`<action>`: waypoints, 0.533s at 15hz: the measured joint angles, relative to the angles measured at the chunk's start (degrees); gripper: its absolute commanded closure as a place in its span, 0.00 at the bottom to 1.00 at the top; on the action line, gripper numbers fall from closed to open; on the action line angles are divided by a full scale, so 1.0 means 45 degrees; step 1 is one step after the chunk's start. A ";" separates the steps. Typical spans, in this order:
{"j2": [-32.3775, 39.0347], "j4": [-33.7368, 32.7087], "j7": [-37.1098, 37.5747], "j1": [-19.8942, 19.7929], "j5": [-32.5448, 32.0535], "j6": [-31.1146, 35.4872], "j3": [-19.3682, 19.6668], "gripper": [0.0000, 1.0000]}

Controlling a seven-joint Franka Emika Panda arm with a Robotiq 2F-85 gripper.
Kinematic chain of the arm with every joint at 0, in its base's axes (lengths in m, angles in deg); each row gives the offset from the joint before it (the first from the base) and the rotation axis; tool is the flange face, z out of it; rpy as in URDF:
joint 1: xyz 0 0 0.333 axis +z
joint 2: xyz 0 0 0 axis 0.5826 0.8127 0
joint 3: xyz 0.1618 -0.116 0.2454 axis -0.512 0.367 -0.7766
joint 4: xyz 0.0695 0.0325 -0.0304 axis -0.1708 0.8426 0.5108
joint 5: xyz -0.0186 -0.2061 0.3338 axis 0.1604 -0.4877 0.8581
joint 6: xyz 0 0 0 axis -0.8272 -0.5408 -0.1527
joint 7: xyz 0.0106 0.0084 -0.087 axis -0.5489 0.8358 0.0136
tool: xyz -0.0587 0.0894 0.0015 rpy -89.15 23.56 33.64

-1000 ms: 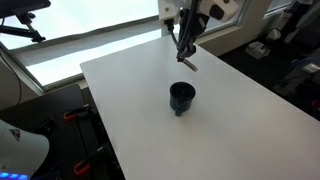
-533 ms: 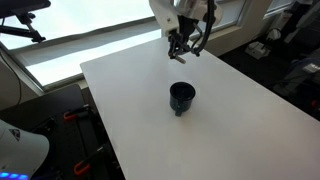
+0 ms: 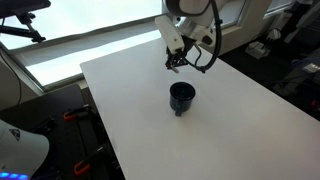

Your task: Remove the marker from the mug cup

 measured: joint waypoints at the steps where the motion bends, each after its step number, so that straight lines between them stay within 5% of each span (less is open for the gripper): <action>1: 0.0339 -0.0287 0.0000 -0.0066 0.0000 -0.0219 0.0000 0.95; 8: 0.2399 -0.2340 0.0012 -0.0401 0.0000 -0.1654 -0.0003 0.95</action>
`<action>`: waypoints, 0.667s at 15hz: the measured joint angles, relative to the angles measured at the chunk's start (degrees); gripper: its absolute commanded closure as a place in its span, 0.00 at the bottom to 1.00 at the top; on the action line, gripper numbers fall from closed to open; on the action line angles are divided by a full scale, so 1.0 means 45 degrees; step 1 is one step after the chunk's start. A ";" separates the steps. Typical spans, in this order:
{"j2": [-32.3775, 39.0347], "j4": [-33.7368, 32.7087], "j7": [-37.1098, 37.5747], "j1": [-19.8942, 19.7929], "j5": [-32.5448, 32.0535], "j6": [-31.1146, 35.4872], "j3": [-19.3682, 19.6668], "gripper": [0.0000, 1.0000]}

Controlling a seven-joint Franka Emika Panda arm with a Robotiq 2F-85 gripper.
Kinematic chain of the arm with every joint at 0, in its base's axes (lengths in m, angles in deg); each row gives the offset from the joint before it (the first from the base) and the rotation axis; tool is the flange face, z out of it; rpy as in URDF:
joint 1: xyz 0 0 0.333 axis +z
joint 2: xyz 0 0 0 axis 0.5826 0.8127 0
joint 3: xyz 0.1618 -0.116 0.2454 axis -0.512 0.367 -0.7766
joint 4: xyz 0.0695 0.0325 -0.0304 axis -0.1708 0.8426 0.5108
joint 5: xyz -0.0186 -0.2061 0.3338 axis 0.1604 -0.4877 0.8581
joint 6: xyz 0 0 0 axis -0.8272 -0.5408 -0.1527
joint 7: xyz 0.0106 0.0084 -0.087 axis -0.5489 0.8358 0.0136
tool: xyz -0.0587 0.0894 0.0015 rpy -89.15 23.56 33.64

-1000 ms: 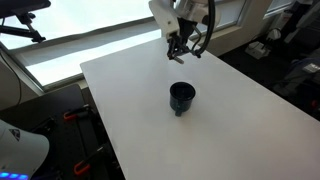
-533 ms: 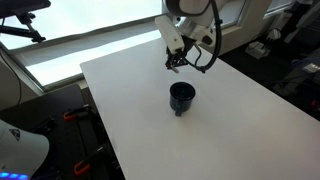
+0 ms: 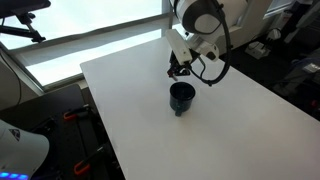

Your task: Remove the marker from the mug cup

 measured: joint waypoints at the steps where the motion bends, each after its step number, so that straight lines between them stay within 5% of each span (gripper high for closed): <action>1: 0.0220 -0.0245 0.0004 -0.0016 0.0000 -0.0139 0.0000 0.95; 5: 0.0846 -0.1105 0.0019 -0.0085 0.0000 -0.0771 -0.0018 0.92; 6: 0.0941 -0.1264 0.0024 -0.0098 0.0000 -0.0906 -0.0018 0.55; 9: 0.1115 -0.1546 0.0175 -0.0119 0.0000 -0.1083 -0.0018 0.41; 10: 0.1137 -0.1574 0.0233 -0.0118 0.0000 -0.1083 -0.0019 0.57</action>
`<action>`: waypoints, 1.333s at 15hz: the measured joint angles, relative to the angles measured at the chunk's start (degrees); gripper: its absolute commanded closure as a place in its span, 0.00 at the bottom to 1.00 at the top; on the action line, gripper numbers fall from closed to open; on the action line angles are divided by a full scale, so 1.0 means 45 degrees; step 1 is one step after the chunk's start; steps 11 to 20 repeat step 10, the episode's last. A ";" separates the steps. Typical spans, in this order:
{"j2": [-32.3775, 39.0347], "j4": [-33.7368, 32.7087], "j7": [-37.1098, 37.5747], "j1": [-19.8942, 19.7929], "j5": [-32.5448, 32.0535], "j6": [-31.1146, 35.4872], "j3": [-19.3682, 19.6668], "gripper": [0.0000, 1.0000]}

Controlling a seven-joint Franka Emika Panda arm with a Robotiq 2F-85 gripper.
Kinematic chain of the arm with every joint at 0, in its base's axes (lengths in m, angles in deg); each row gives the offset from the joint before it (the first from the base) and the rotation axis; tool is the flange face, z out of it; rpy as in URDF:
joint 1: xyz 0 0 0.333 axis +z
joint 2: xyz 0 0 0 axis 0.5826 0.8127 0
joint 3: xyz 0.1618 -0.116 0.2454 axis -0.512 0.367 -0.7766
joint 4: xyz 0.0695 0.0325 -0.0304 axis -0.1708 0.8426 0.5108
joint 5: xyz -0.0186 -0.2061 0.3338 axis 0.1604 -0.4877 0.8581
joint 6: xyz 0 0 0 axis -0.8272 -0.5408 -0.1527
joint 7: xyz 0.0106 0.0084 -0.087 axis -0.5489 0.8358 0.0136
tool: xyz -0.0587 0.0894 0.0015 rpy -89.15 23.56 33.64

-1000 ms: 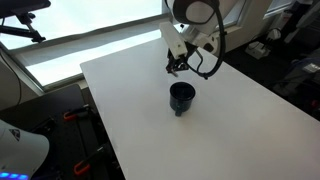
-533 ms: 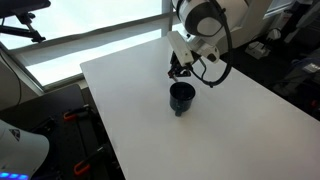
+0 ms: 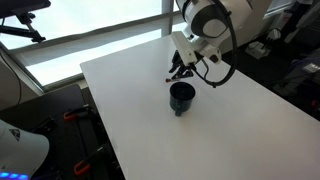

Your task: Remove the marker from the mug cup

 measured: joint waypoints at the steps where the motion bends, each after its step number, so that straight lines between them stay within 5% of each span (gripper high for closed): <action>1: 0.0003 -0.0013 0.0042 0.0000 0.0000 0.0007 0.0000 0.50; 3: 0.0002 -0.0051 0.0057 0.0001 0.0000 0.0008 0.0000 0.41; 20: 0.0003 -0.0058 0.0059 0.0001 0.0000 0.0008 0.0000 0.41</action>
